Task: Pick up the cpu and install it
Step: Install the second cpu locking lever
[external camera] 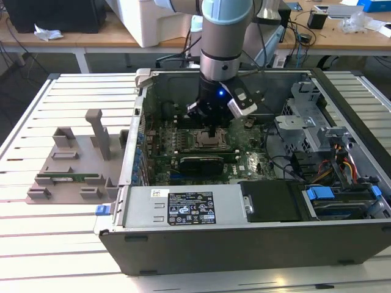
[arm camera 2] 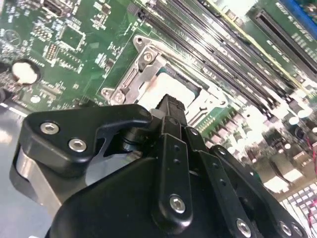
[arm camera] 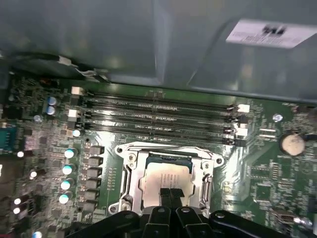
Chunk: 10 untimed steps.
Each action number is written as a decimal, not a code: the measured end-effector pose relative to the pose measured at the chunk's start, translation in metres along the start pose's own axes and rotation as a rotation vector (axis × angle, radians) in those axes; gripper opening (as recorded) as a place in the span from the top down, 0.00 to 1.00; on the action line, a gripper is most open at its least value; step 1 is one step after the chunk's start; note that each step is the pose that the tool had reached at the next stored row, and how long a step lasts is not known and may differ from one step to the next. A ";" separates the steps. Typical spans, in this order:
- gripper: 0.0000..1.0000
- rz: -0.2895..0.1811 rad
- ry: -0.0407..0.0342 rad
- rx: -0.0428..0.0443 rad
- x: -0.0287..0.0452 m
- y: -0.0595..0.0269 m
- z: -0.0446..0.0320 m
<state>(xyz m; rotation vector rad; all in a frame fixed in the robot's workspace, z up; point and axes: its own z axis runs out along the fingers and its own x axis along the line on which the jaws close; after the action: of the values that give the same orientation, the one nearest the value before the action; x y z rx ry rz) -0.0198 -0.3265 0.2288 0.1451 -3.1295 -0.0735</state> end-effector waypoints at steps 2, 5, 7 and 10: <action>0.89 0.000 0.0000 0.0000 0.0000 0.0010 -0.0134; 0.89 0.000 0.0001 0.0001 0.0001 0.0015 -0.0242; 0.89 0.000 0.0000 0.0000 0.0002 0.0018 -0.0300; 0.89 0.000 0.0000 -0.0002 0.0002 0.0020 -0.0335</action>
<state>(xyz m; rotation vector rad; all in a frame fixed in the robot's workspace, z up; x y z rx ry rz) -0.0198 -0.3261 0.2623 0.1451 -3.1295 -0.0737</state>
